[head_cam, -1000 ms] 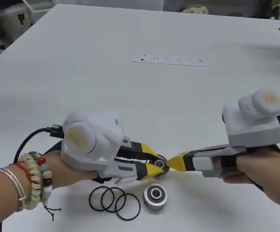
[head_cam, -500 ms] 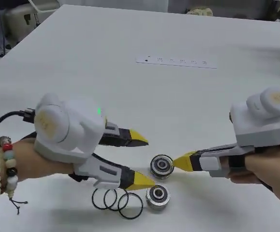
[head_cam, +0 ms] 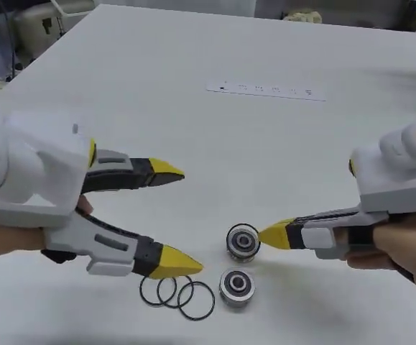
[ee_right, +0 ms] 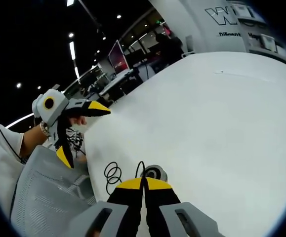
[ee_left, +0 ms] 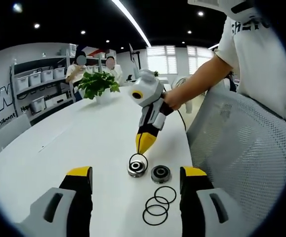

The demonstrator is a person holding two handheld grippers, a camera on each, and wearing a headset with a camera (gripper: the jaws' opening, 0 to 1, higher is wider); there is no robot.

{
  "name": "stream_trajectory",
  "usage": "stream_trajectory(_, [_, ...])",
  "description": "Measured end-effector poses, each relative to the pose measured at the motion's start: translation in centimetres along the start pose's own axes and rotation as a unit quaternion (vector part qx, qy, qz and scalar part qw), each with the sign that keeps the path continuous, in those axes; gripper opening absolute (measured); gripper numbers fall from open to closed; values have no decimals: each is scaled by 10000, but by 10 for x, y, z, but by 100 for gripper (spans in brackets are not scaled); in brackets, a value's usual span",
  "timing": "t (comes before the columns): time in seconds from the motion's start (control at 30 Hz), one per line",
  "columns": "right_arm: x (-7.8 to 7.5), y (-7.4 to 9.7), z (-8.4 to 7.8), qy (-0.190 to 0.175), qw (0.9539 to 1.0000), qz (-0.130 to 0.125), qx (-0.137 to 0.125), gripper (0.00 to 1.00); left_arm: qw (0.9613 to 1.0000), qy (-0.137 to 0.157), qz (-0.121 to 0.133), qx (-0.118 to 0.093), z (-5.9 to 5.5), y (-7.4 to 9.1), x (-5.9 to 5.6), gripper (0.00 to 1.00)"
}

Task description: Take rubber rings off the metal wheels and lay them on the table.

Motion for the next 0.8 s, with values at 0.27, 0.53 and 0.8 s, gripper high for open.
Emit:
stream_trajectory(0.27, [12, 5, 3, 86, 9999, 91, -67, 0, 9996, -17, 210, 198, -4, 26, -6, 76])
stream_trajectory(0.53, [21, 9, 7, 169, 9996, 191, -130, 0, 9980, 299, 553, 90, -5, 49, -8, 80])
stream_trajectory(0.8, [31, 11, 7, 236, 9993, 265, -130, 0, 9939, 653, 875, 163, -18, 61, -16, 86])
Point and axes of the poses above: the centre of the closed fingertips' face, and the gripper's own axes: y roughly backward along the fingers, x roughly to its left, z roughly out of its top, the point moved 1 cm from there along y, roughly backward along the fingers, and after that the axes turned 13 degrees about -y, right-handed, at the moved point
